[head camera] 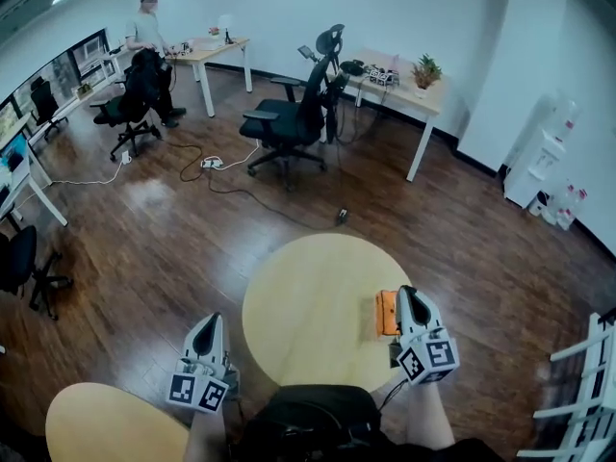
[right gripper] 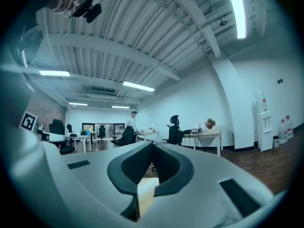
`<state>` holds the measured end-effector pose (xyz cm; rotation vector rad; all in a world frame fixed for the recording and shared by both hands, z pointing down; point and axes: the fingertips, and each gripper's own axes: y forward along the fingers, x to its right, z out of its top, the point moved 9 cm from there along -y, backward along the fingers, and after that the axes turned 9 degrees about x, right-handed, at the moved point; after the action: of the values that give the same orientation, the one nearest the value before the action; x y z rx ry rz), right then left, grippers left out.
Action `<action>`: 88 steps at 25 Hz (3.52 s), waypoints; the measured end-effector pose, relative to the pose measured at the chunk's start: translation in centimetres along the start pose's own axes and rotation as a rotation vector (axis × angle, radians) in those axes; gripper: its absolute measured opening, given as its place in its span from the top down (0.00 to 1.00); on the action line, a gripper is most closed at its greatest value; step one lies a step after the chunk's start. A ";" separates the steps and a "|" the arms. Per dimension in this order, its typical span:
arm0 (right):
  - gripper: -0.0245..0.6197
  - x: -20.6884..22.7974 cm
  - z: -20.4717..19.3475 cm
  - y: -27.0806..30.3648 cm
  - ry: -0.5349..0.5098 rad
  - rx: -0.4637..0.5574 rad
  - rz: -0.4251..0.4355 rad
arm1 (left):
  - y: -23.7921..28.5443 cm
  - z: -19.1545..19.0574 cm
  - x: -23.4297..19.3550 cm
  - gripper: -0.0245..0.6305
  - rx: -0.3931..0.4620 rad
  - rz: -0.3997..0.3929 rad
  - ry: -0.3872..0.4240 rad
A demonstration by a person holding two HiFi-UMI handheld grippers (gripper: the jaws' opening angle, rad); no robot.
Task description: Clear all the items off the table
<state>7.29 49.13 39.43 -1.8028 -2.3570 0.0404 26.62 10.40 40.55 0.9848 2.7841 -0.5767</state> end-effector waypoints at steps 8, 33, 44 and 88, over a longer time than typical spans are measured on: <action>0.95 -2.5 1.8 1.6 0.050 0.165 0.063 | -1.8 0.6 -1.5 0.97 0.046 0.013 -0.002; 0.95 -4.3 0.4 3.7 -0.047 0.076 0.197 | -4.3 2.5 0.2 0.97 0.051 0.141 0.051; 0.64 -19.7 -4.2 8.2 0.070 -0.032 0.797 | -23.2 6.5 3.9 0.97 0.123 0.692 0.208; 0.64 -70.5 -7.4 -26.4 0.126 -0.251 2.050 | -68.5 13.7 30.3 0.97 0.431 1.874 0.548</action>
<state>1.03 -26.19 41.52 -3.0971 0.3564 -0.1043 -40.01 -26.44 41.69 3.1945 0.7380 -0.4759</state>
